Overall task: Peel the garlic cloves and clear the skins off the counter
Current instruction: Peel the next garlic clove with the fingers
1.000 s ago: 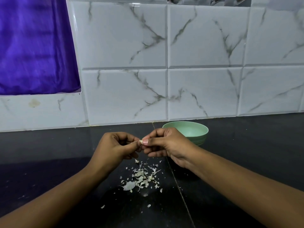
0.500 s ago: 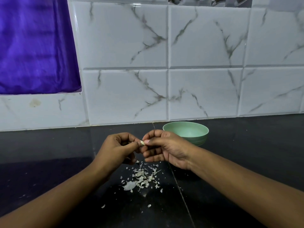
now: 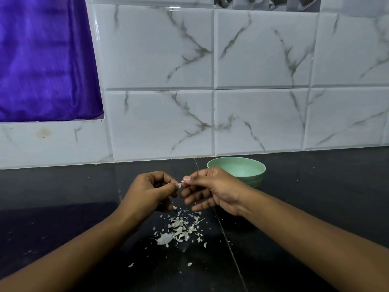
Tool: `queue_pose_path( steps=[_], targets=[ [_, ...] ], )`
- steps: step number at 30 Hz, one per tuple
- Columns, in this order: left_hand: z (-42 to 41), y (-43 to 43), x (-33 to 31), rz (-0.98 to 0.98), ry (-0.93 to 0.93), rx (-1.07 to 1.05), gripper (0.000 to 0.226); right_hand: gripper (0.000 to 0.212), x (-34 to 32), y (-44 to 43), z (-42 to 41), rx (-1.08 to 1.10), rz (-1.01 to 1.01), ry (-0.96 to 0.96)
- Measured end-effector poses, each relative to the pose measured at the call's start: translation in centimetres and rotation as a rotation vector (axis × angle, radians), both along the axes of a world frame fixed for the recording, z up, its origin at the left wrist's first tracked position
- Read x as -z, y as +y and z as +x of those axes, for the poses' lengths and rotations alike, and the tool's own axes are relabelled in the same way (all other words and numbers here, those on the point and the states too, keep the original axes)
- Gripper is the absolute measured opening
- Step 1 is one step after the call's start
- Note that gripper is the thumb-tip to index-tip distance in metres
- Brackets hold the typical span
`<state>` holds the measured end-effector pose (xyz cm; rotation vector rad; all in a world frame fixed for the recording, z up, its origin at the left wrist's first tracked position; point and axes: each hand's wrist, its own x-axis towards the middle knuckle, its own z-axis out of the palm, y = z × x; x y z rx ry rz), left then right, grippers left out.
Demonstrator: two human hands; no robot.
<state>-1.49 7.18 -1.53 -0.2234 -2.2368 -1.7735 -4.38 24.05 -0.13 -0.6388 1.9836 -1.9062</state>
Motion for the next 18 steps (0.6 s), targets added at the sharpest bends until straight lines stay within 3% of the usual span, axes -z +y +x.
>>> queue_pose_path(
  steps=[8, 12, 18],
  targets=[
    [-0.1, -0.9, -0.3, -0.328, -0.017, 0.074, 0.032, 0.017, -0.3, 0.4, -0.4, -0.001, -0.006, -0.109],
    [0.1, -1.4, -0.7, -0.593, 0.068, 0.094, 0.015, 0.019, -0.5, 0.5, -0.5, 0.019, -0.005, -0.127],
    [0.2, -1.4, -0.8, -0.547, 0.160, 0.068, 0.015, 0.026, -0.5, 0.5, -0.3, 0.012, 0.041, -0.138]
  ],
)
